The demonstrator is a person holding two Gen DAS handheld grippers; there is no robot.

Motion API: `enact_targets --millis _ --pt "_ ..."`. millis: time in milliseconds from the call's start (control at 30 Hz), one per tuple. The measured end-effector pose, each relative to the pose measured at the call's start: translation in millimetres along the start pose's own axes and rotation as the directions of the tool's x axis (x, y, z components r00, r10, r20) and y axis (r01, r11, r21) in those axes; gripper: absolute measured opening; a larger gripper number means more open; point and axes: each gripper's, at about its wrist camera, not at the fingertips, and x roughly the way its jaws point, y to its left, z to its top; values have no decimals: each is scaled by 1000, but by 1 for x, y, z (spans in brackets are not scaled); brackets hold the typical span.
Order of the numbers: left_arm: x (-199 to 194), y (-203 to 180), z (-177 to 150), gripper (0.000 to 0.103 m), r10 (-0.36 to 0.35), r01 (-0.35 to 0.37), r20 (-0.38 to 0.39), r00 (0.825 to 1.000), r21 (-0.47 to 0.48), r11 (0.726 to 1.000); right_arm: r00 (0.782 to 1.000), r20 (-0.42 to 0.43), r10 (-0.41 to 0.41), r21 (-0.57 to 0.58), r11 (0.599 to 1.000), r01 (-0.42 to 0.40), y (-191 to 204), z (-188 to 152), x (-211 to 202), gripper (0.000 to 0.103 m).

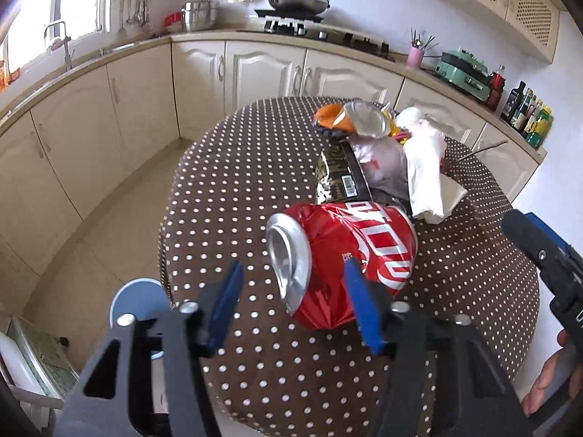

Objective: Collect trash
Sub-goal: 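Grasp the red crushed can with the left tool while the right tool grasps the white tissue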

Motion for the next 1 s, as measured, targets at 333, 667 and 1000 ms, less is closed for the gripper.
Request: enact_targets --millis 333,667,1000 --pt "-4 2 9 19 -44 47 58 997 -41 998 997 -73 28 69 997 -23 -18 3 30 68" --pt "-22 8 32 15 -55 64 158 986 -54 997 988 -151 27 152 988 -3 -27 20 84 81" --pt "-2 6 15 20 -51 51 17 999 17 999 981 -180 78 160 986 -49 -23 19 97 48"
